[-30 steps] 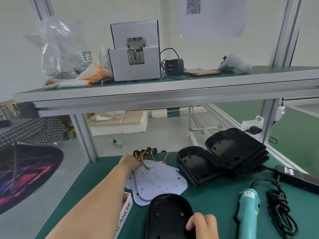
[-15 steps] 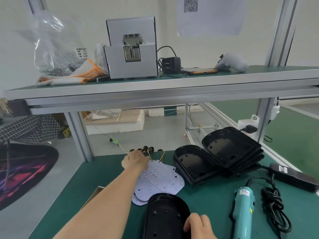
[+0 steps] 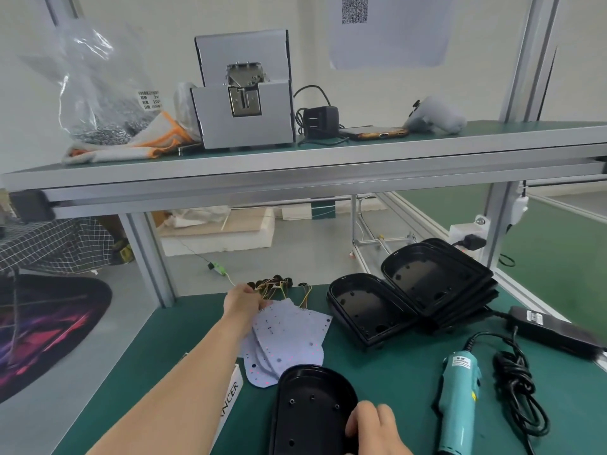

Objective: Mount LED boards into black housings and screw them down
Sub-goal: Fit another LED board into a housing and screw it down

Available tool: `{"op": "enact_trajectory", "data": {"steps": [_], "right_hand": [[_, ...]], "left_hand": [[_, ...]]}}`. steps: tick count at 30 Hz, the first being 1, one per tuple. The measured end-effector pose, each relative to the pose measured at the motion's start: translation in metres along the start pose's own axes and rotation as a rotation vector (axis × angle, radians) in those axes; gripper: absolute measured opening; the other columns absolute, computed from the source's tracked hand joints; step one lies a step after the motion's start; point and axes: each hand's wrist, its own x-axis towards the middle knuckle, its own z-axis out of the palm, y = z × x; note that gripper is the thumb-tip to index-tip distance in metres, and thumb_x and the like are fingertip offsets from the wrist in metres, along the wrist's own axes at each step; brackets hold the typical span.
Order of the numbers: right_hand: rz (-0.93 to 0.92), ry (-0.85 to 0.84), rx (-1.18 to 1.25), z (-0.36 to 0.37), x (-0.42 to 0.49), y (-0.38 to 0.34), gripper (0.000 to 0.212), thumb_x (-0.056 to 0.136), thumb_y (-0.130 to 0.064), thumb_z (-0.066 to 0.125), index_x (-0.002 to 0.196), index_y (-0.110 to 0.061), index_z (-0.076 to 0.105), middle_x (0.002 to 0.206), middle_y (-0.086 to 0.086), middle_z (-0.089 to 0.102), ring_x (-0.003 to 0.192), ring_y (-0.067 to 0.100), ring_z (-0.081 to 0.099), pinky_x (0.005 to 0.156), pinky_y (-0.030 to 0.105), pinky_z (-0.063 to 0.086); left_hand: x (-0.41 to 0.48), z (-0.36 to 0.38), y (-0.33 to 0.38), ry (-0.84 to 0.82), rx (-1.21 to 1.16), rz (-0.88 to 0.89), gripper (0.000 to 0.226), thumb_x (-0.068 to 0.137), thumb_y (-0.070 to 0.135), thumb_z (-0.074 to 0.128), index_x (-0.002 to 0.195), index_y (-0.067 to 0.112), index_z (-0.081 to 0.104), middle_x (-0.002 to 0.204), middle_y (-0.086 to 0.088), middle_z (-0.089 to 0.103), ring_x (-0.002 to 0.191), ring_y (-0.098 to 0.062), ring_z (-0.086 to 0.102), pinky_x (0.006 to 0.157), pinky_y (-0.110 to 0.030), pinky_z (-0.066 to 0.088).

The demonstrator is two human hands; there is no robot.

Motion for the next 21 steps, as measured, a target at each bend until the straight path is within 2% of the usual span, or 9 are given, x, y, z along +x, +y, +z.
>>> {"op": "enact_trajectory", "data": {"steps": [3, 5, 7, 9, 11, 13, 15, 18, 21], "right_hand": [[-0.065, -0.002, -0.073, 0.003, -0.004, 0.004, 0.037, 0.042, 0.002, 0.078, 0.055, -0.013, 0.047, 0.059, 0.005, 0.037, 0.046, 0.015, 0.010, 0.034, 0.014, 0.031], [-0.026, 0.003, -0.072, 0.007, -0.005, 0.005, 0.038, 0.043, 0.000, 0.080, 0.056, -0.014, 0.047, 0.060, 0.004, 0.036, 0.046, 0.015, 0.010, 0.034, 0.016, 0.031], [-0.024, 0.019, -0.091, 0.009, -0.005, 0.008, 0.037, 0.044, -0.004, 0.079, 0.057, -0.015, 0.046, 0.062, 0.003, 0.035, 0.046, 0.015, 0.010, 0.033, 0.019, 0.033], [-0.039, 0.042, -0.098, 0.012, -0.005, 0.008, 0.034, 0.047, -0.007, 0.076, 0.057, -0.015, 0.045, 0.062, 0.003, 0.034, 0.046, 0.015, 0.010, 0.034, 0.018, 0.032], [-0.044, 0.084, -0.089, 0.013, -0.003, 0.007, 0.027, 0.052, -0.007, 0.069, 0.055, -0.014, 0.044, 0.060, 0.004, 0.034, 0.046, 0.014, 0.009, 0.035, 0.017, 0.030], [-0.046, 0.135, -0.070, 0.015, 0.000, 0.004, 0.019, 0.057, -0.004, 0.058, 0.052, -0.012, 0.041, 0.058, 0.005, 0.032, 0.047, 0.013, 0.009, 0.035, 0.017, 0.028], [-0.047, 0.174, -0.061, 0.016, 0.001, 0.001, 0.018, 0.058, 0.000, 0.051, 0.050, -0.011, 0.040, 0.055, 0.006, 0.032, 0.047, 0.013, 0.009, 0.036, 0.017, 0.026], [-0.037, 0.174, -0.062, 0.015, 0.001, -0.001, 0.018, 0.059, 0.002, 0.050, 0.049, -0.010, 0.039, 0.054, 0.006, 0.031, 0.047, 0.013, 0.009, 0.039, 0.016, 0.022], [-0.036, 0.130, -0.094, 0.013, 0.001, -0.001, 0.020, 0.058, 0.000, 0.055, 0.050, -0.011, 0.040, 0.056, 0.006, 0.032, 0.048, 0.013, 0.008, 0.036, 0.017, 0.023]], "left_hand": [[0.004, -0.003, -0.001, -0.023, -0.123, -0.068, 0.010, 0.098, 0.001, 0.050, 0.103, -0.001, 0.059, 0.085, -0.014, 0.068, 0.064, -0.019, 0.066, 0.067, -0.031, 0.061], [0.008, -0.006, -0.003, 0.006, -0.077, -0.131, 0.021, 0.100, 0.009, 0.048, 0.115, 0.003, 0.062, 0.104, -0.010, 0.069, 0.080, -0.017, 0.069, 0.080, -0.027, 0.058], [0.000, -0.008, -0.004, -0.039, 0.642, 0.016, 0.032, 0.099, 0.015, 0.052, 0.130, 0.012, 0.059, 0.125, -0.001, 0.065, 0.110, -0.018, 0.065, 0.092, -0.024, 0.051], [0.005, -0.008, -0.008, -0.077, 0.680, 0.056, 0.042, 0.099, 0.018, 0.055, 0.140, 0.013, 0.052, 0.137, -0.004, 0.060, 0.121, -0.021, 0.060, 0.096, -0.027, 0.050], [0.012, -0.008, -0.002, -0.034, 0.444, 0.023, 0.039, 0.098, 0.027, 0.059, 0.130, 0.004, 0.059, 0.122, -0.012, 0.067, 0.104, -0.025, 0.066, 0.082, -0.029, 0.054], [0.008, -0.004, 0.004, -0.037, 0.622, 0.050, 0.037, 0.097, 0.041, 0.059, 0.101, 0.004, 0.064, 0.086, -0.005, 0.066, 0.076, -0.020, 0.063, 0.061, -0.025, 0.047], [0.008, 0.000, 0.000, 0.024, 0.686, 0.075, 0.025, 0.093, 0.036, 0.062, 0.090, 0.012, 0.055, 0.075, -0.002, 0.057, 0.064, -0.016, 0.055, 0.052, -0.024, 0.042], [0.003, 0.005, -0.002, -0.002, 0.634, 0.184, 0.018, 0.090, 0.019, 0.057, 0.103, 0.022, 0.046, 0.084, -0.006, 0.060, 0.073, -0.025, 0.060, 0.056, -0.027, 0.044], [0.001, 0.009, 0.002, -0.014, 0.717, 0.146, 0.011, 0.095, 0.019, 0.052, 0.103, 0.015, 0.059, 0.092, -0.009, 0.066, 0.083, -0.030, 0.063, 0.072, -0.034, 0.053]]}}
